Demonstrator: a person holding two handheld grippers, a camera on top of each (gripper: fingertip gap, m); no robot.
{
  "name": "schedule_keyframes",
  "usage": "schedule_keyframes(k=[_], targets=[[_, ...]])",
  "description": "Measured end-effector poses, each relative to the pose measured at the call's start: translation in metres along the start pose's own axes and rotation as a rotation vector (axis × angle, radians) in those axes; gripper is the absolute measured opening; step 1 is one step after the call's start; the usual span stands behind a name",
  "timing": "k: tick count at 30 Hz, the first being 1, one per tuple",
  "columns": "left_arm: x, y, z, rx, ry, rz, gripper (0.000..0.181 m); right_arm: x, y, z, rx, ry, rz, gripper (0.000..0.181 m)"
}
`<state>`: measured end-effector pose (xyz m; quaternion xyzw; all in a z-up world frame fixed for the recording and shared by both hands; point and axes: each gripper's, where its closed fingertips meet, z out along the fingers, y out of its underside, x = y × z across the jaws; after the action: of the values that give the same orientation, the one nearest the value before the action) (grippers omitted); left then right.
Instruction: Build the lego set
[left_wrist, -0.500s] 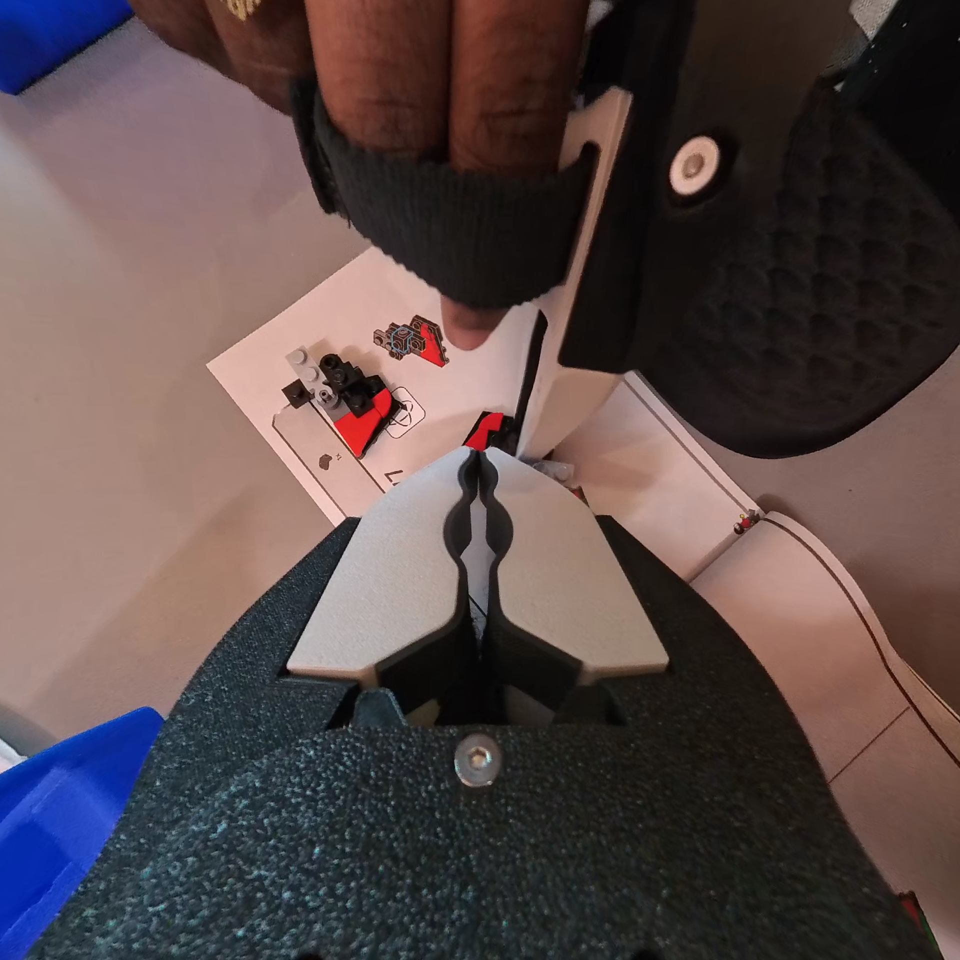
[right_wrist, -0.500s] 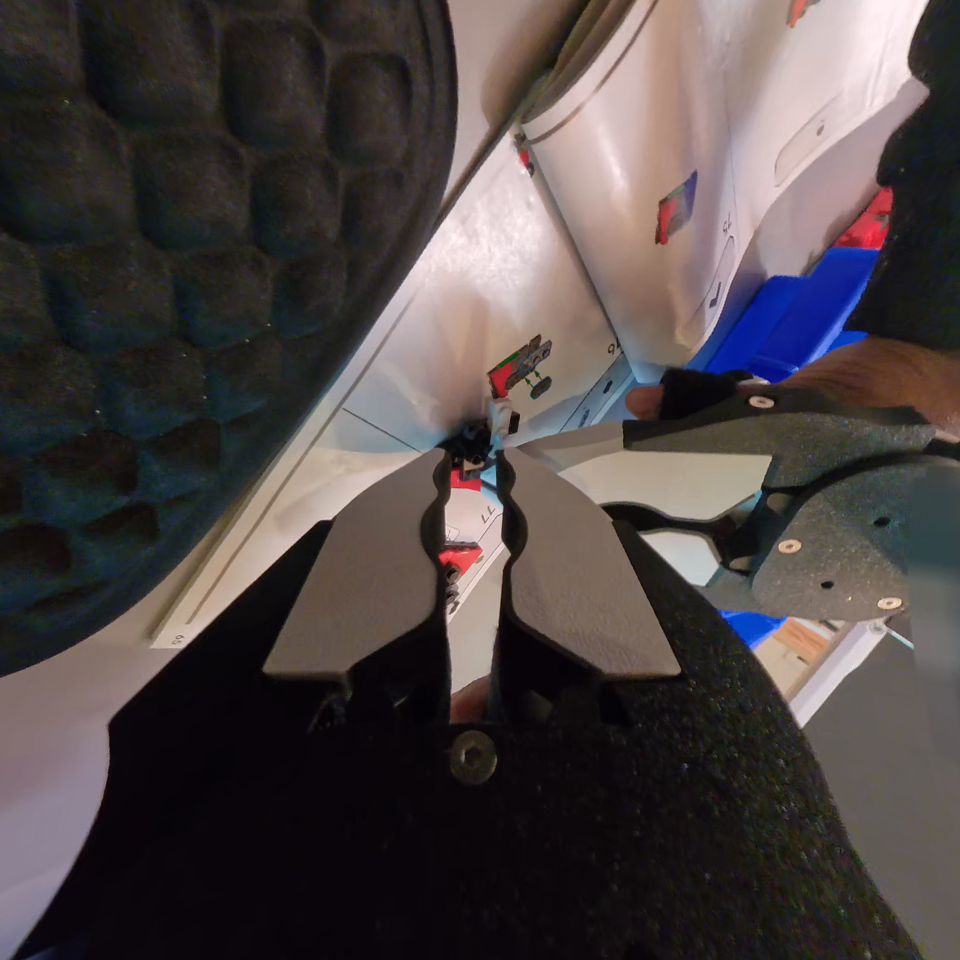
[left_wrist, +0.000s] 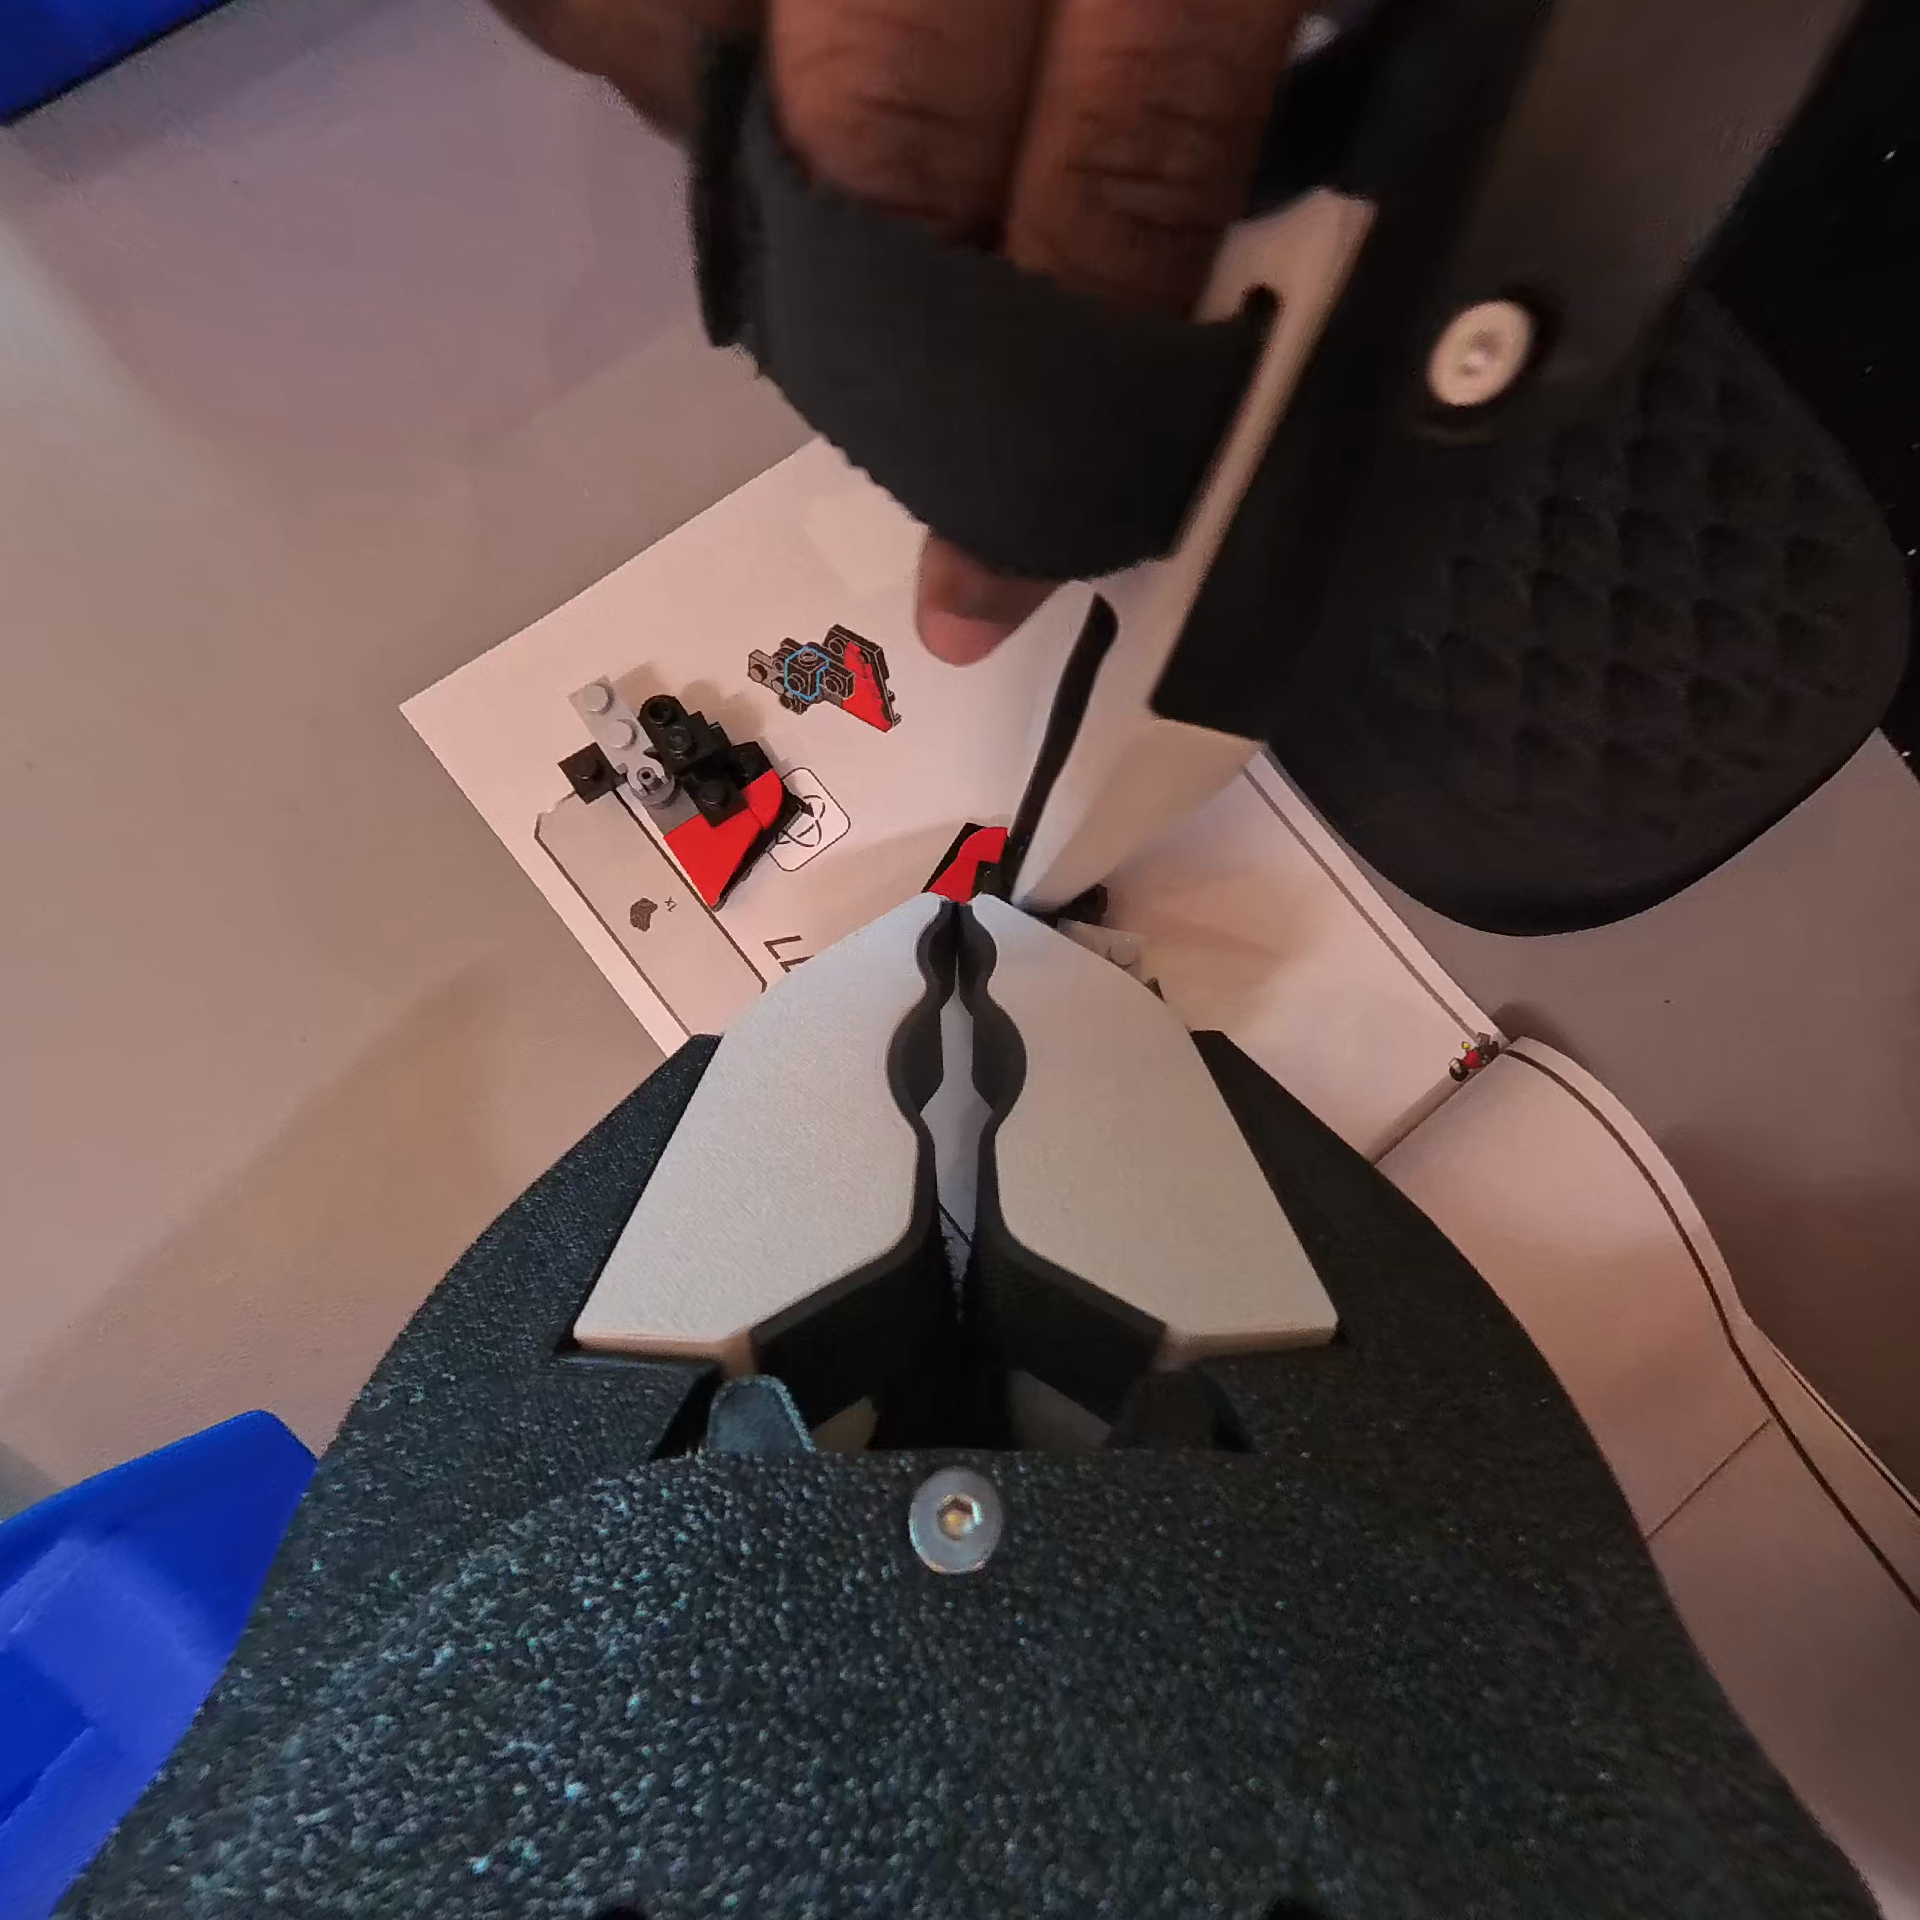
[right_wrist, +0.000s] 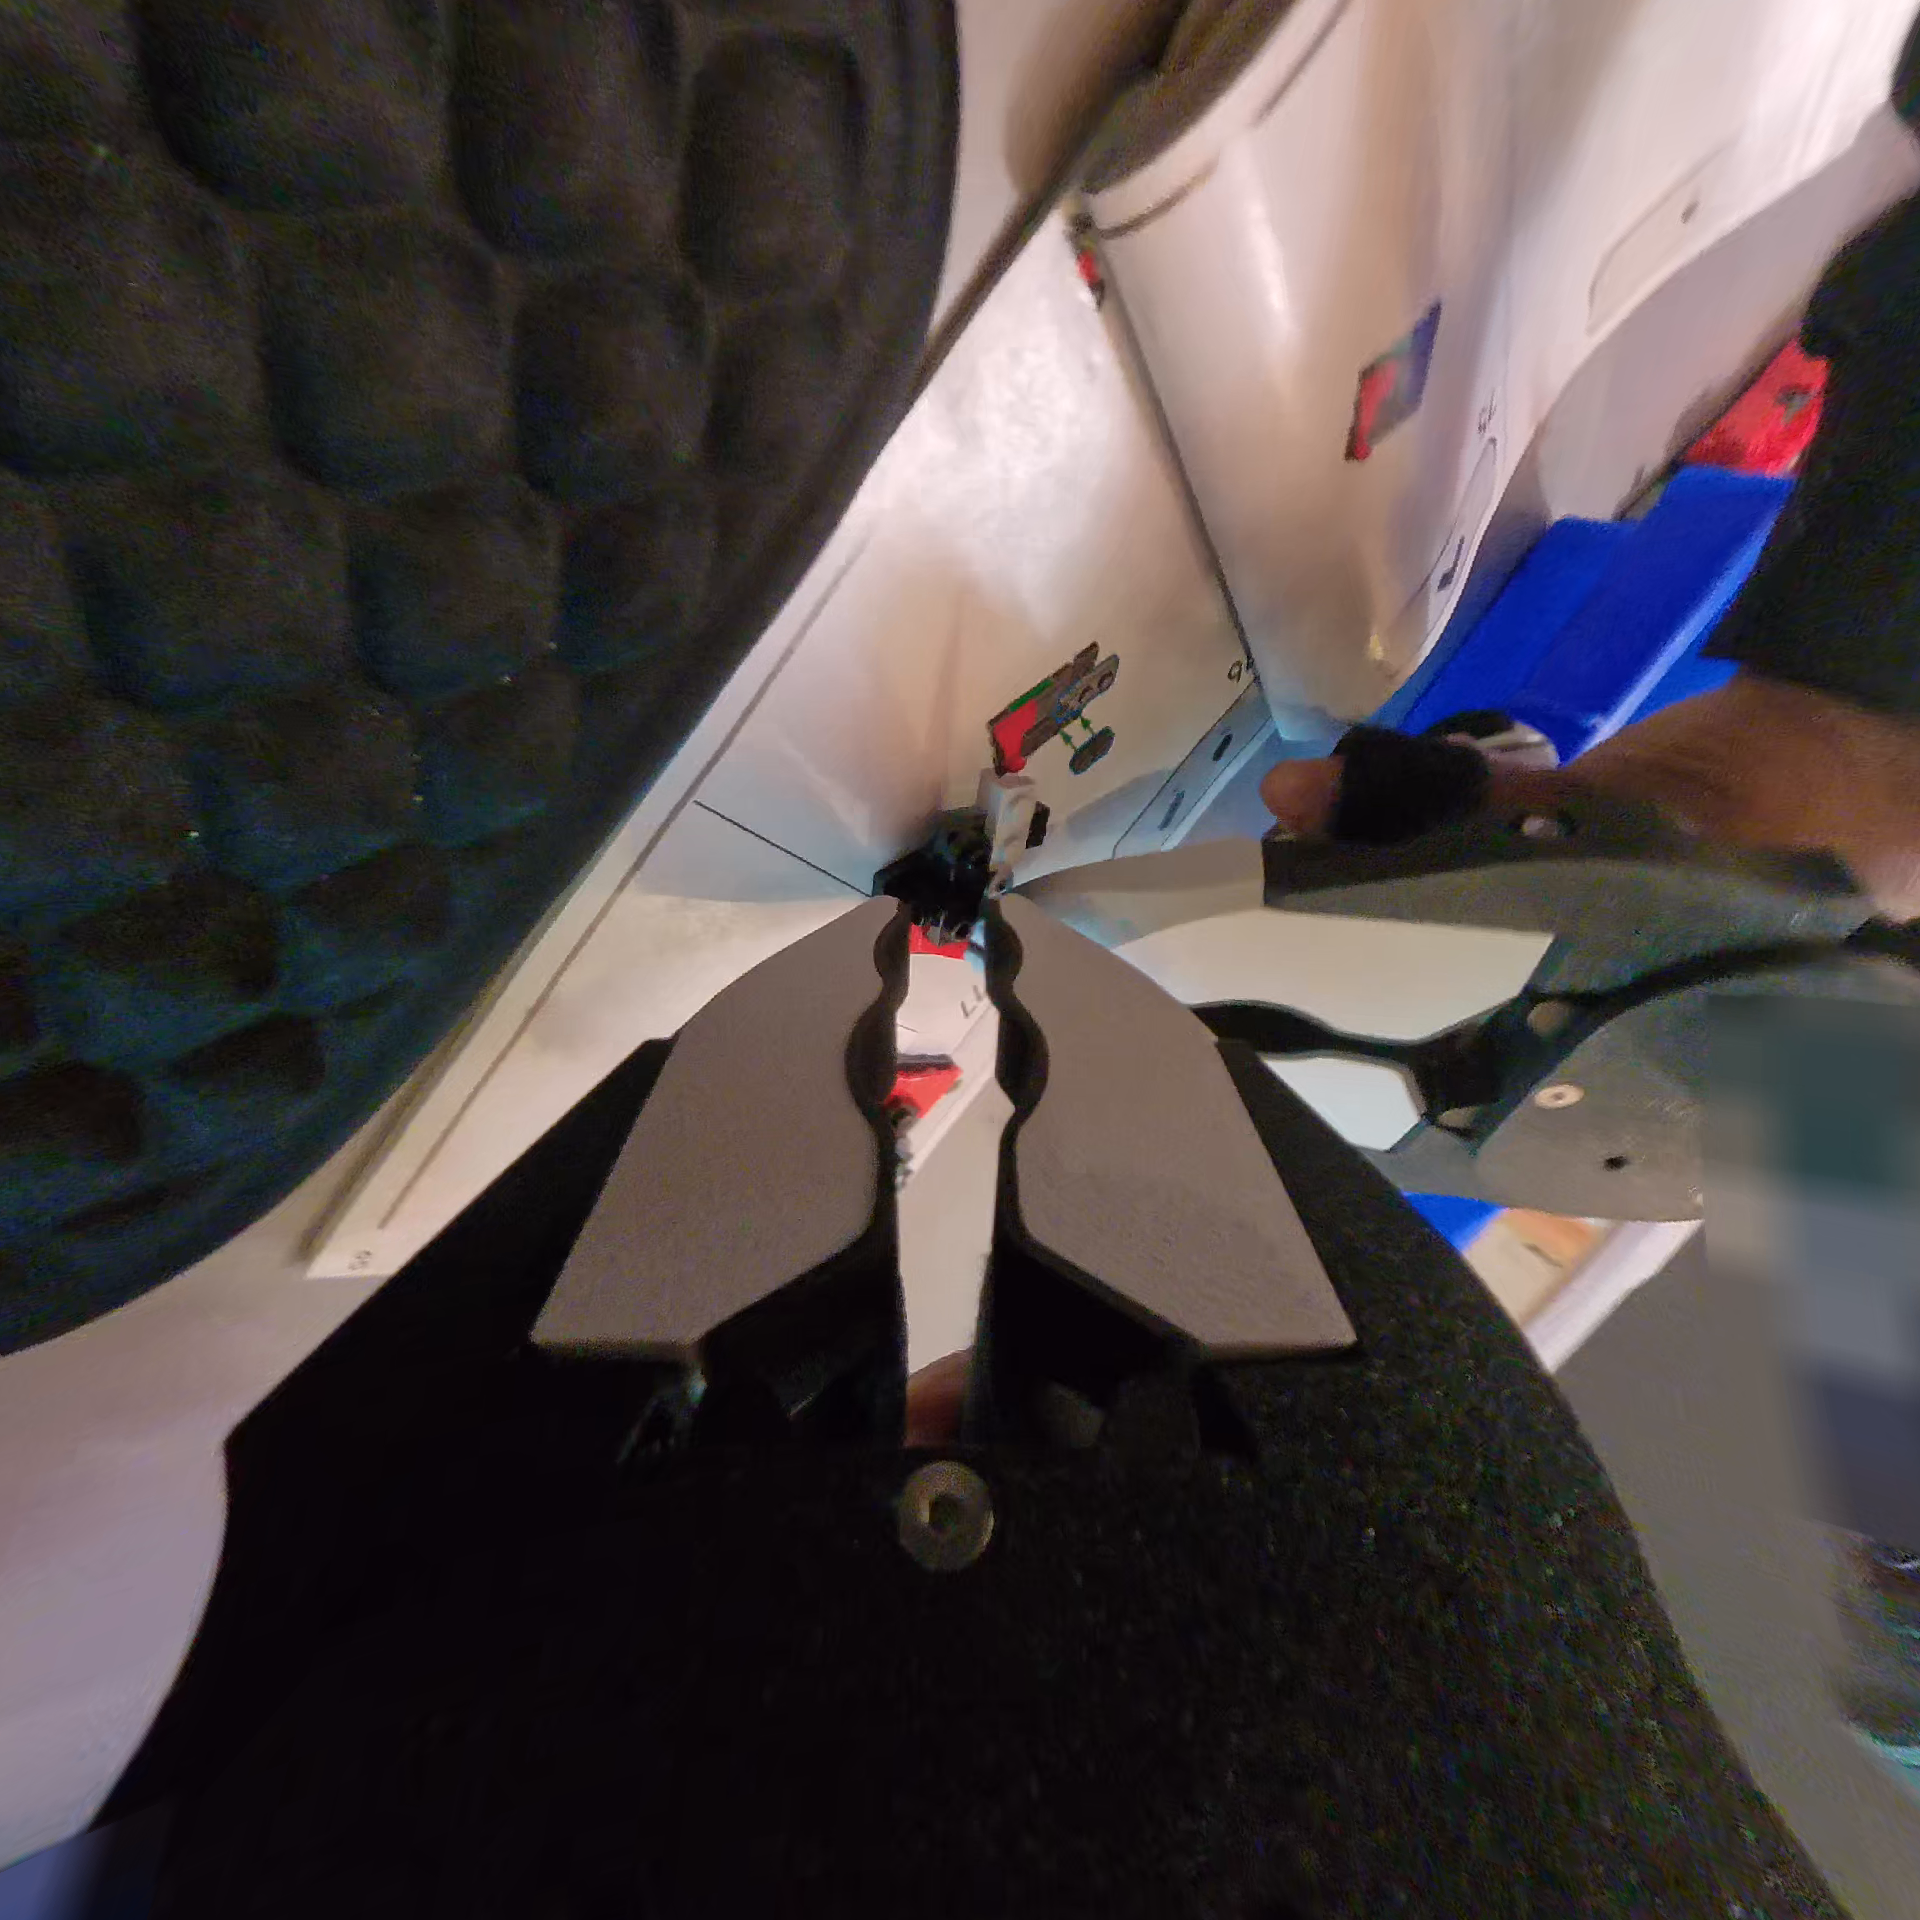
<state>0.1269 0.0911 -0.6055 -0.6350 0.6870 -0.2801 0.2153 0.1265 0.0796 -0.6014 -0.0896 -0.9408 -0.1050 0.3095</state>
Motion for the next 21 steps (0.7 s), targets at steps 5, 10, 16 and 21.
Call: schedule_keyframes(k=[5, 10, 16, 21], targets=[[0.0001, -0.0001, 0.0001, 0.007, -0.004, -0.002, 0.0, 0.0008, -0.0007, 0.0, -0.01, -0.029, -0.059, 0.015], [0.0001, -0.0001, 0.0001, 0.024, 0.001, -0.019, 0.0, 0.003, -0.0004, -0.0021, 0.008, -0.02, -0.04, 0.017], [0.0, -0.0002, 0.0002, 0.024, 0.003, -0.025, 0.0, 0.0032, -0.001, -0.002, 0.025, 0.004, 0.014, 0.017], [-0.0002, -0.0002, 0.0003, 0.022, 0.005, -0.03, 0.0, 0.004, 0.0008, -0.003, 0.009, 0.044, 0.022, 0.017]])
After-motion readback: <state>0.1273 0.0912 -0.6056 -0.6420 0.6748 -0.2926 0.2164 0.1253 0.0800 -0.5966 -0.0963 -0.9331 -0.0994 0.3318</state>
